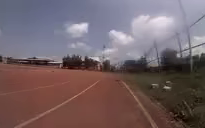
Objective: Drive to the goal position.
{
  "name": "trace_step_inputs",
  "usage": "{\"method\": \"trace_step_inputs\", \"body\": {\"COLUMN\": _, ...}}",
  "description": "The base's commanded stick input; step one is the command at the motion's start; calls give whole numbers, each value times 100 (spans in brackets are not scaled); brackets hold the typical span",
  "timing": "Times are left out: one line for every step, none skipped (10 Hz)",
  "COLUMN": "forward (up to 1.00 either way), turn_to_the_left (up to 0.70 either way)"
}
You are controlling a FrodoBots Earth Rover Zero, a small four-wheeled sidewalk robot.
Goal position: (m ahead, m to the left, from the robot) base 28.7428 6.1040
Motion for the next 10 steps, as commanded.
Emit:
{"method": "trace_step_inputs", "body": {"forward": 70, "turn_to_the_left": 0}}
{"method": "trace_step_inputs", "body": {"forward": 70, "turn_to_the_left": 0}}
{"method": "trace_step_inputs", "body": {"forward": 70, "turn_to_the_left": 0}}
{"method": "trace_step_inputs", "body": {"forward": 70, "turn_to_the_left": 0}}
{"method": "trace_step_inputs", "body": {"forward": 70, "turn_to_the_left": 0}}
{"method": "trace_step_inputs", "body": {"forward": 70, "turn_to_the_left": 0}}
{"method": "trace_step_inputs", "body": {"forward": 70, "turn_to_the_left": 0}}
{"method": "trace_step_inputs", "body": {"forward": 70, "turn_to_the_left": 0}}
{"method": "trace_step_inputs", "body": {"forward": 70, "turn_to_the_left": 0}}
{"method": "trace_step_inputs", "body": {"forward": 70, "turn_to_the_left": 0}}
